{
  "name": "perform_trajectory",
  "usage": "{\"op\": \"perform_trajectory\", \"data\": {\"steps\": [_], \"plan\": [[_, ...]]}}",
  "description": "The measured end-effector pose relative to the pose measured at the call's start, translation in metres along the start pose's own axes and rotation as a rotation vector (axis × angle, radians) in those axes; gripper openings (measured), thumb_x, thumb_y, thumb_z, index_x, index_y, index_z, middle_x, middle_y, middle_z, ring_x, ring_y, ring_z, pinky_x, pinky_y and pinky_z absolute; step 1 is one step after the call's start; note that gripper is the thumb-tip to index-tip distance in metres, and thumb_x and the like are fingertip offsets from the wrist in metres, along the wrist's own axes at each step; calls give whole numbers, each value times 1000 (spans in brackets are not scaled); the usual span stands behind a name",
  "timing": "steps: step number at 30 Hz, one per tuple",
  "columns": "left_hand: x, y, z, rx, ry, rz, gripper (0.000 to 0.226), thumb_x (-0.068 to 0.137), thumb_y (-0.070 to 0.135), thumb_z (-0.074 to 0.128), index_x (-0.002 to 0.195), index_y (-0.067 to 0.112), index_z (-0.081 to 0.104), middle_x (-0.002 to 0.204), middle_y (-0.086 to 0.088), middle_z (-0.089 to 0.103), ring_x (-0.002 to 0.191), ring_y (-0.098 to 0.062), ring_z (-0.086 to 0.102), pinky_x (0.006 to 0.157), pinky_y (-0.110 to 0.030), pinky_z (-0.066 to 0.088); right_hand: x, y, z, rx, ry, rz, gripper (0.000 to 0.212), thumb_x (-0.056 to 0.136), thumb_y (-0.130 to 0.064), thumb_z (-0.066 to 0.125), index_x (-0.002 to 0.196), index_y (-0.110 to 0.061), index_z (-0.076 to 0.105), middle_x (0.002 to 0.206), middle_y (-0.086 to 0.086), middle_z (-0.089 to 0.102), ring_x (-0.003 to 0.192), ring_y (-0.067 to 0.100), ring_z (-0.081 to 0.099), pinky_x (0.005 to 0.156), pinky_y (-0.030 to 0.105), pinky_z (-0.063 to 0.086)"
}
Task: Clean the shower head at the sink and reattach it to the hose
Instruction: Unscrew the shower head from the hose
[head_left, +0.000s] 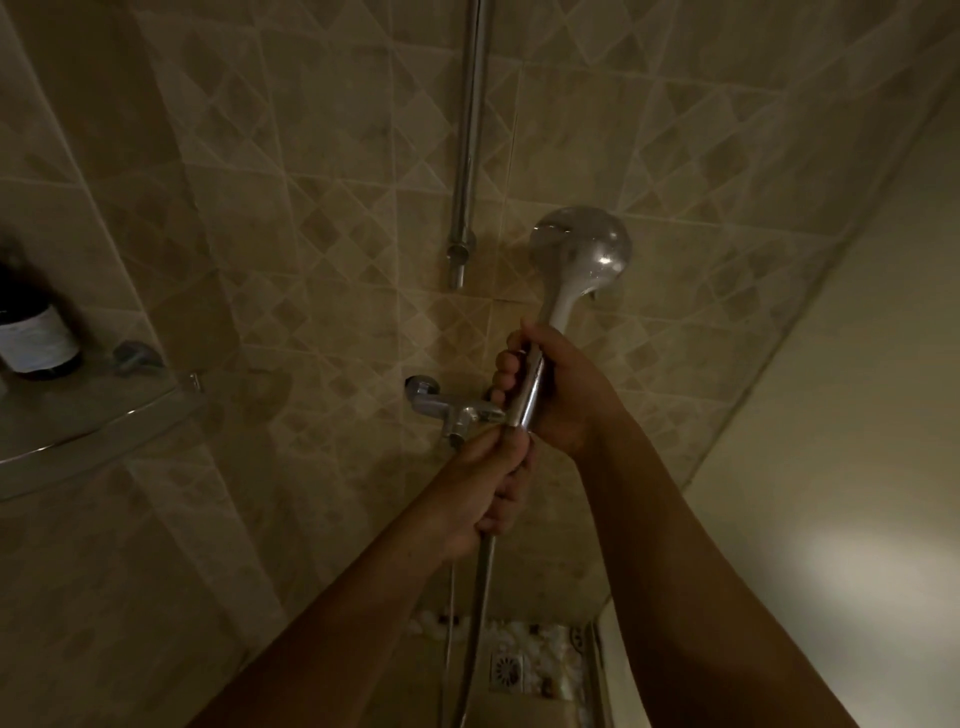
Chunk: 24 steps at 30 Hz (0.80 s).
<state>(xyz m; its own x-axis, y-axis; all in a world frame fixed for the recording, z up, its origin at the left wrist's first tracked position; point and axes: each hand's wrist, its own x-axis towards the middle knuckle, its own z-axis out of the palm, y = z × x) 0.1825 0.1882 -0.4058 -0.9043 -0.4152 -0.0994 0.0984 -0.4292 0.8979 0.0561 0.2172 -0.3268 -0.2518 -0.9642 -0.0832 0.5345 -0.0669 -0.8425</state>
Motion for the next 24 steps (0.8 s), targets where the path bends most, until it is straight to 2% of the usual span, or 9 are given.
{"op": "perform_trajectory", "data": {"steps": [5,8,11,14,16,18,20,22,24], "plan": [[10,-12,1,477,424,282,24,101,31,52,85,14,53,55,11,44,48,-5,39,44,-19,32,5,8,2,-154,249,-70,15,94,-23,59,95,-8,58,83,10,63,75,23,59,74,38,50],[10,-14,0,757,636,388,14,101,30,52,91,21,57,64,13,57,55,-2,51,52,-17,35,4,12,8,-258,270,-100,19,92,-21,62,75,-12,61,77,8,63,69,20,59,65,35,48],[9,-16,-1,964,743,399,16,101,26,51,112,16,58,88,0,70,76,-19,65,61,-27,38,5,16,16,-169,352,-71,20,88,-17,66,70,-11,61,62,4,61,61,18,58,64,34,49],[7,-18,3,974,695,421,18,102,25,51,116,17,59,87,0,69,78,-23,67,60,-21,43,6,15,17,-39,358,-40,16,90,-13,63,78,-8,55,63,7,52,59,20,50,64,34,44],[8,-14,7,783,567,420,19,102,24,51,118,18,61,86,4,67,77,-17,66,58,-13,43,5,11,14,30,328,-18,18,92,-14,60,77,-10,52,62,5,48,57,19,46,62,33,42],[11,-12,9,597,409,360,15,103,21,50,105,14,63,77,5,68,65,-9,63,59,-24,46,2,6,10,103,287,3,22,94,-20,58,75,-14,49,58,0,45,50,14,44,55,29,42],[10,-14,9,489,320,318,22,103,22,50,90,6,58,52,12,50,43,-2,44,48,-21,35,0,0,6,78,265,0,26,95,-28,58,73,-18,48,53,-4,41,42,9,39,43,23,38],[7,-15,7,380,286,275,31,103,26,52,98,-5,55,51,14,40,41,1,34,42,-15,30,0,-5,3,-14,256,-38,29,95,-35,59,72,-20,47,50,-7,38,39,8,36,39,21,36],[5,-13,4,322,259,235,27,101,31,54,97,4,57,55,12,37,45,-2,31,40,-17,27,2,-9,3,-31,228,-67,32,94,-38,60,70,-21,47,48,-8,37,39,7,35,40,22,36]]}}
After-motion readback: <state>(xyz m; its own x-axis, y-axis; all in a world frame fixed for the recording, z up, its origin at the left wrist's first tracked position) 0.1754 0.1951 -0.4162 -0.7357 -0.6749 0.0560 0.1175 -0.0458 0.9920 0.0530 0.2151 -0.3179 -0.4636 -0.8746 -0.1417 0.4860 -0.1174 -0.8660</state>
